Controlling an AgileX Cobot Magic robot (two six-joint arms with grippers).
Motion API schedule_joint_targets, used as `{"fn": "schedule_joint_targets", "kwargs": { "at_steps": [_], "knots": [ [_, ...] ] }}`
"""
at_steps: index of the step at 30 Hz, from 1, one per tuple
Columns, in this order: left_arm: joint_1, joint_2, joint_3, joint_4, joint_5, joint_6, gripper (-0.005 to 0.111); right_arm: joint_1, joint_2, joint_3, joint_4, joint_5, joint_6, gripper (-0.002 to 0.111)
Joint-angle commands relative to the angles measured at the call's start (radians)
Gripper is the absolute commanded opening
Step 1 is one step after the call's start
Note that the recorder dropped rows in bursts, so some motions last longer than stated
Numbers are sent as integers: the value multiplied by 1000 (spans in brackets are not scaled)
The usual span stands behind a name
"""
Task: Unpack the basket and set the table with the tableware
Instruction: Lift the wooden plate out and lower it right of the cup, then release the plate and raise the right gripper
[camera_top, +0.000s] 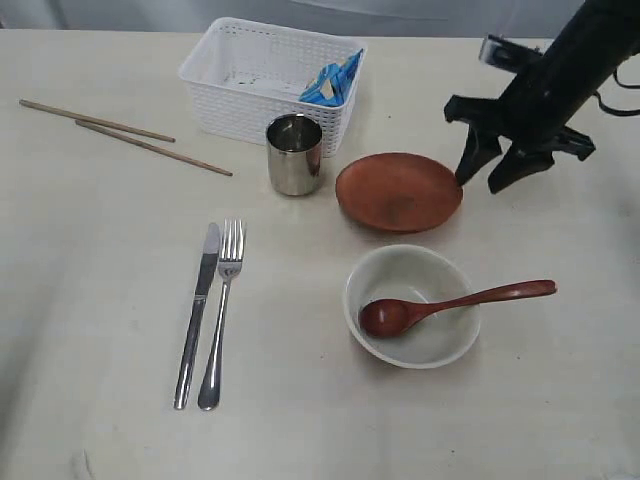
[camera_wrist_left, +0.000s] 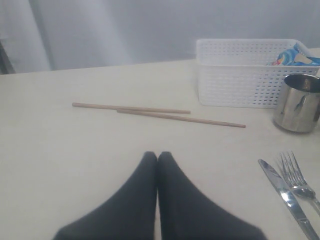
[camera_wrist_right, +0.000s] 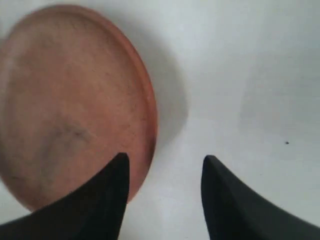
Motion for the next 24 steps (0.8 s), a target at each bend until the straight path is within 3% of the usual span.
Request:
{"fn": "schedule_joint_targets", "kwargs": {
  "at_steps": [1,13,15,19,24],
  "knots": [
    [3,-7,2,-2,-8,0,0,36,45,8,-81,-5,50,41],
    [3,-7,2,-2,-8,0,0,91,64,4,-52,-128,61,40],
    [3,-7,2,-2,-8,0,0,91,64,2,-52,-134,61,32],
    [3,-7,2,-2,-8,0,0,91,64,2,-62,-148,61,0],
    [3,-7,2,-2,-8,0,0,91,64,2,-64,-174,64,0]
  ]
}}
